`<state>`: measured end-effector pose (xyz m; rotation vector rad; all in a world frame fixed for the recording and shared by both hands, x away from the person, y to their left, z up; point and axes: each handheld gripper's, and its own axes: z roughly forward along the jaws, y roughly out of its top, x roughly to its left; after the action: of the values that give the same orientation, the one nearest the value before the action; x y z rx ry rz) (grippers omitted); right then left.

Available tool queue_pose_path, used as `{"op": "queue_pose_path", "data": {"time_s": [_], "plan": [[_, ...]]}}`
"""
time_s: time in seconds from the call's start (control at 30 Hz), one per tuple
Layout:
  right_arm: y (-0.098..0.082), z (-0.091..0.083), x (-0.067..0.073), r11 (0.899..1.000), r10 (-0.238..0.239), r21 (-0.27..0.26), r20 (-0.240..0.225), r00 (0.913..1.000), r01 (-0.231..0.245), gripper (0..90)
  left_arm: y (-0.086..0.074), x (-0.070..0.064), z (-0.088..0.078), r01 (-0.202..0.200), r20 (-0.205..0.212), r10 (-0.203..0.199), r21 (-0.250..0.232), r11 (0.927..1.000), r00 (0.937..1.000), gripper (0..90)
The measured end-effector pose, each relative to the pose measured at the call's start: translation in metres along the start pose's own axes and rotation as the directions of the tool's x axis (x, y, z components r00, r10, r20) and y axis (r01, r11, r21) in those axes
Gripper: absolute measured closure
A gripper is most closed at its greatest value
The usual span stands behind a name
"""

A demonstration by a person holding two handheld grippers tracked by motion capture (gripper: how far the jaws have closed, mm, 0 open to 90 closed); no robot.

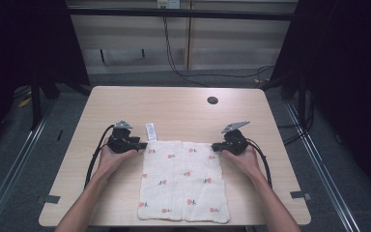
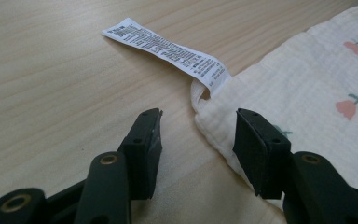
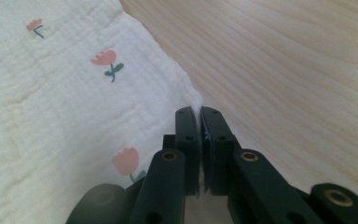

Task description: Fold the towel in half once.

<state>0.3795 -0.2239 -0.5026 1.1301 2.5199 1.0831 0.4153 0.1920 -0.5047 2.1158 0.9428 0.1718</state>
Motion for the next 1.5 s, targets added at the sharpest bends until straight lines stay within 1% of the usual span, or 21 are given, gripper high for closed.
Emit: {"op": "queue_pose_path", "data": {"time_s": [0.13, 0.17, 0.2, 0.27, 0.3, 0.33, 0.37, 0.4, 0.43, 0.47, 0.53, 0.57, 0.73, 0.93, 1.07, 1.2, 1.27, 1.37, 1.4, 1.43, 1.5], "plan": [[0.0, 0.0, 0.001, 1.0, 0.006, 0.002, 0.008, 1.0, -0.006, 85.8, 0.001, -0.004, 0.003, -0.038, 0.004, 0.037, 0.004, 0.9993, 0.9993, 52.3], [-0.001, 0.0, 0.001, 1.0, 0.006, 0.0, -0.001, 1.0, -0.006, 85.9, 0.002, -0.005, 0.005, -0.021, 0.015, 0.021, 0.0, 0.9998, 0.9997, 53.7], [-0.001, 0.0, 0.001, 1.0, 0.007, 0.002, -0.005, 1.0, -0.007, 85.9, 0.003, -0.007, 0.006, -0.02, 0.013, 0.02, 0.005, 0.9998, 0.9997, 58.1], [-0.001, 0.0, 0.001, 1.0, 0.014, 0.004, -0.017, 0.9998, -0.014, 86.0, 0.005, -0.011, 0.008, -0.039, 0.023, 0.039, 0.014, 0.9991, 0.999, 59.7], [0.0, 0.0, 0.001, 1.0, 0.009, 0.002, -0.018, 0.9998, -0.009, 86.1, 0.006, -0.013, 0.009, -0.039, 0.023, 0.038, 0.012, 0.9992, 0.999, 62.6], [0.0, 0.0, 0.001, 1.0, 0.006, 0.007, -0.018, 0.9998, -0.006, 86.1, 0.005, -0.014, 0.01, -0.044, 0.039, 0.044, 0.015, 0.9989, 0.9983, 67.4], [0.0, 0.0, 0.001, 1.0, 0.006, 0.008, -0.015, 0.9999, -0.006, 86.3, 0.005, -0.014, 0.01, -0.049, 0.048, 0.048, 0.013, 0.9987, 0.9977, 69.7], [0.0, 0.0, 0.001, 1.0, 0.005, 0.007, -0.013, 0.9999, -0.005, 86.3, 0.005, -0.016, 0.01, -0.063, 0.049, 0.062, 0.019, 0.9978, 0.9969, 73.3], [0.0, 0.0, 0.001, 1.0, 0.005, 0.008, -0.015, 0.9999, -0.005, 86.4, 0.005, -0.017, 0.01, -0.069, 0.052, 0.067, 0.022, 0.9974, 0.9963, 80.4], [0.0, 0.0, 0.001, 1.0, 0.004, 0.008, -0.016, 0.9999, -0.003, 86.6, 0.005, -0.017, 0.01, -0.066, 0.061, 0.064, 0.024, 0.9975, 0.9961, 83.4], [0.0, 0.0, 0.001, 1.0, 0.008, 0.004, -0.023, 0.9997, -0.008, 86.7, 0.006, -0.017, 0.01, -0.069, 0.066, 0.067, 0.038, 0.9969, 0.9956, 85.7], [0.0, 0.0, 0.001, 1.0, 0.014, 0.007, -0.029, 0.9995, -0.014, 86.8, 0.006, -0.016, 0.01, -0.062, 0.073, 0.059, 0.038, 0.9973, 0.9955, 86.1], [-0.002, -0.003, -0.002, 0.999, 0.046, -0.024, -0.051, 0.9976, -0.047, 87.1, 0.006, -0.012, 0.006, -0.044, 0.093, 0.042, 0.026, 0.9987, 0.9948, 86.5], [0.001, -0.018, -0.005, 0.993, 0.065, -0.093, -0.067, 0.9956, -0.071, 87.3, 0.006, -0.013, -0.01, -0.028, 0.103, 0.031, -0.033, 0.9991, 0.9942, 86.5], [0.004, -0.023, -0.003, 0.991, 0.063, -0.115, -0.072, 0.9954, -0.071, 87.4, 0.008, -0.015, -0.02, -0.03, 0.115, 0.038, -0.072, 0.9969, 0.9926, 86.5], [0.009, -0.025, -0.001, 0.988, 0.048, -0.141, -0.084, 0.9954, -0.059, 87.3, 0.013, -0.016, -0.025, -0.029, 0.128, 0.043, -0.11, 0.9936, 0.9909, 86.6], [0.012, -0.027, -0.001, 0.987, 0.039, -0.154, -0.082, 0.9959, -0.052, 87.4, 0.016, -0.017, -0.029, -0.028, 0.123, 0.044, -0.131, 0.9911, 0.9915, 86.6], [0.015, -0.031, -0.001, 0.984, 0.041, -0.172, -0.078, 0.9961, -0.054, 87.3, 0.015, -0.018, -0.031, -0.038, 0.109, 0.052, -0.123, 0.9917, 0.9927, 86.6], [0.016, -0.032, -0.002, 0.982, 0.044, -0.179, -0.079, 0.9959, -0.057, 87.4, 0.015, -0.017, -0.033, -0.036, 0.111, 0.05, -0.129, 0.991, 0.9926, 86.6], [0.016, -0.033, -0.001, 0.981, 0.046, -0.183, -0.079, 0.9958, -0.06, 87.3, 0.016, -0.016, -0.036, -0.025, 0.112, 0.041, -0.145, 0.9891, 0.9929, 86.6], [0.017, -0.036, -0.001, 0.976, 0.054, -0.207, -0.08, 0.9953, -0.069, 87.4, 0.018, -0.014, -0.041, -0.021, 0.115, 0.04, -0.164, 0.9862, 0.9926, 86.6]]}}
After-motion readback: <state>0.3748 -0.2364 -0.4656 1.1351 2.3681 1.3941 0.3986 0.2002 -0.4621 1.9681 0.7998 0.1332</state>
